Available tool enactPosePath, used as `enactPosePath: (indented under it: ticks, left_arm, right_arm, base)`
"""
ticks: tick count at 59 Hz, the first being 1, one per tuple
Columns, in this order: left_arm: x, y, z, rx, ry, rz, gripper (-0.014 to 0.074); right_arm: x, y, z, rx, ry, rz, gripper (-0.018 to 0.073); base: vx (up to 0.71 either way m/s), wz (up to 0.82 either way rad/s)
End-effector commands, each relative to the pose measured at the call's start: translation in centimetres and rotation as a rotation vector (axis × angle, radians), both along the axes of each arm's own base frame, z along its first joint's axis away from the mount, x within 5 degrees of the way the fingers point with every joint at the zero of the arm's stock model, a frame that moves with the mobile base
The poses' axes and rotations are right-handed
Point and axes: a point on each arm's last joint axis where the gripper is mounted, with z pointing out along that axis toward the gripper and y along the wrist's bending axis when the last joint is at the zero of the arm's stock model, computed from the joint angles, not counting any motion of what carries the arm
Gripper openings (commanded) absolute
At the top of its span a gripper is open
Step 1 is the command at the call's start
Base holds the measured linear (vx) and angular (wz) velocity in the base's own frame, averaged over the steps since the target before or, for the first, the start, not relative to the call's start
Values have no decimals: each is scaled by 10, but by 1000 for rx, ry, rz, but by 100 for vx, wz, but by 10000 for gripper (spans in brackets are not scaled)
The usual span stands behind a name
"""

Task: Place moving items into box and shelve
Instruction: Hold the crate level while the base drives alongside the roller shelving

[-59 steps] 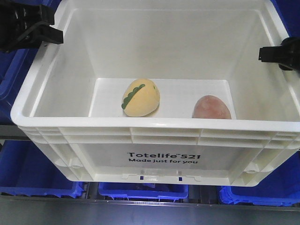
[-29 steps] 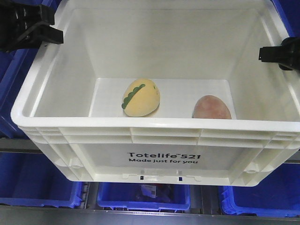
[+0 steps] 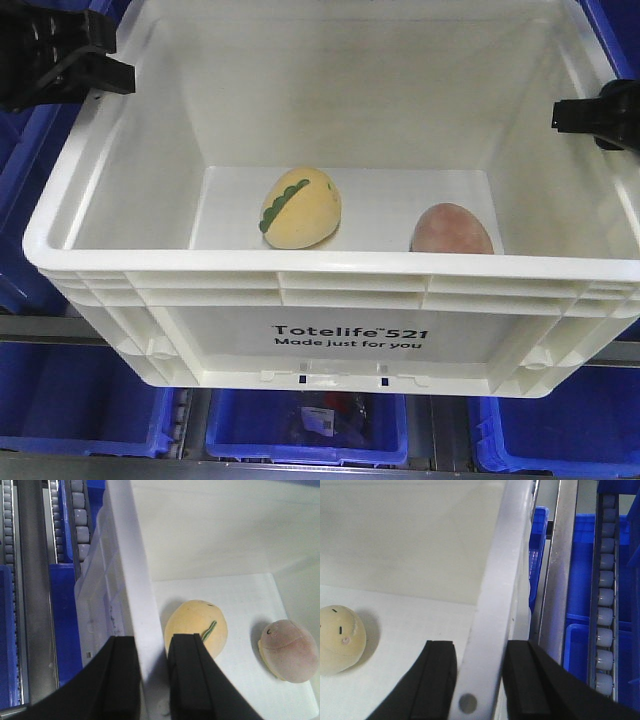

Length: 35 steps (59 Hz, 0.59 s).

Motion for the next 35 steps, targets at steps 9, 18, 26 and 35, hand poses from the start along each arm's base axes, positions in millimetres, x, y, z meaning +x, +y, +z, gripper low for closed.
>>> enactPosePath:
  ticks: [9, 18, 26, 35]
  left_arm:
    - [-8, -3, 32, -118, -157, 16, -6]
    - [-8, -3, 32, -118, -157, 16, -6]
    - [-8, -3, 32, -118, -157, 16, -6]
    - [-8, -3, 32, -118, -157, 16, -6]
  right_arm:
    - [0, -1, 31, 66, -191, -33, -6]
    - [0, -1, 31, 66, -191, -33, -6]
    - [0, -1, 31, 66, -191, -33, -6]
    - [0, -1, 31, 66, -191, -33, -6]
  base:
    - [2, -1]
    - [0, 0]
    - [0, 0]
    - [0, 0]
